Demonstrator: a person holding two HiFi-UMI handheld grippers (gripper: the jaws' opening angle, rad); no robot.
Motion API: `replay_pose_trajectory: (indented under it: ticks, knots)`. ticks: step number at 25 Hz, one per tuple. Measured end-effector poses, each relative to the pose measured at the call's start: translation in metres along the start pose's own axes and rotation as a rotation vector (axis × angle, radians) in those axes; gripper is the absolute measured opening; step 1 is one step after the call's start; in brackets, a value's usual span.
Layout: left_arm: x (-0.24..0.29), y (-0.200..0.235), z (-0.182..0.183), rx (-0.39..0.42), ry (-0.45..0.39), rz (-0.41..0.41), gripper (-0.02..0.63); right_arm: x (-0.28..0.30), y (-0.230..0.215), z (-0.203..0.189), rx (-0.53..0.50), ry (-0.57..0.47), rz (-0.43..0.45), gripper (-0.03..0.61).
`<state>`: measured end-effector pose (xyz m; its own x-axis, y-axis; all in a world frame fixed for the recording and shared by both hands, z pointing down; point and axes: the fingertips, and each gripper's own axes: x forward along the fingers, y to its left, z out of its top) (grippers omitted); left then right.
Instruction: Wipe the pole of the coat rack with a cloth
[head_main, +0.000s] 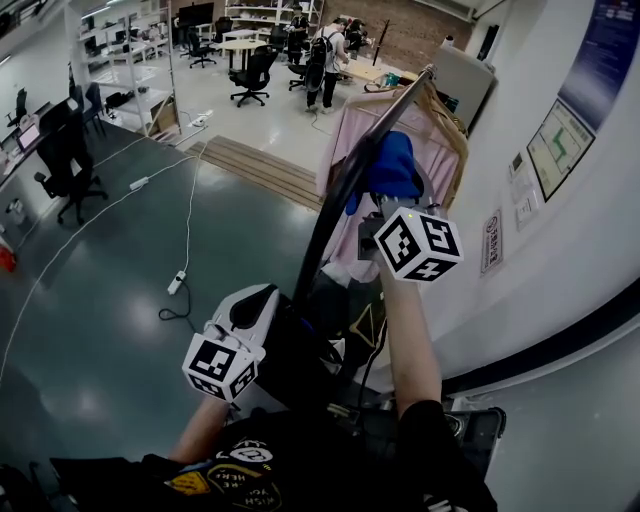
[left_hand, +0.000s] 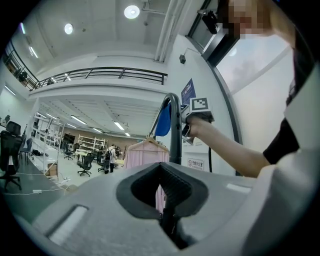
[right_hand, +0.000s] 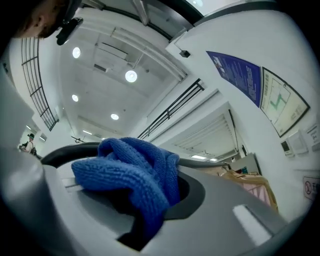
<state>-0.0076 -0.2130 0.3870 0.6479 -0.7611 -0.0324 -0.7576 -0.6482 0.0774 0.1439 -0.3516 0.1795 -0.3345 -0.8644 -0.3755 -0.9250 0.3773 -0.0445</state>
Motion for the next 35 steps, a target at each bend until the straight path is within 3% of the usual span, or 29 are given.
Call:
replay_pose_trajectory:
  ticks: [5,12,16,22,29,32,35]
  knots:
    - [-0.005,0.004,0.0,-0.003,0.001,0.002,0.005,0.01,-0.023,0.016,0.011,-0.041,-0.06,0.043]
    - [-0.005,0.002,0.001,0.002,0.007,-0.011,0.005,-0.039,0.055,0.035,-0.015,-0.115,0.109,0.038]
    - [-0.002,-0.003,-0.004,0.002,0.014,-0.022,0.005,-0.079,0.096,0.007,-0.047,-0.078,0.192,0.038]
    - [0.0,-0.005,-0.006,0.003,0.017,-0.028,0.005,-0.127,0.119,-0.068,-0.141,0.004,0.214,0.032]
    - [-0.001,-0.005,-0.007,0.0,0.014,-0.027,0.005,-0.165,0.117,-0.172,-0.062,0.218,0.24,0.032]
    - [-0.004,-0.005,-0.007,-0.001,0.016,-0.026,0.005,-0.168,0.12,-0.177,-0.046,0.241,0.251,0.032]
    - [-0.006,-0.006,-0.006,-0.002,0.013,-0.024,0.005,-0.158,0.121,-0.146,-0.052,0.172,0.269,0.032]
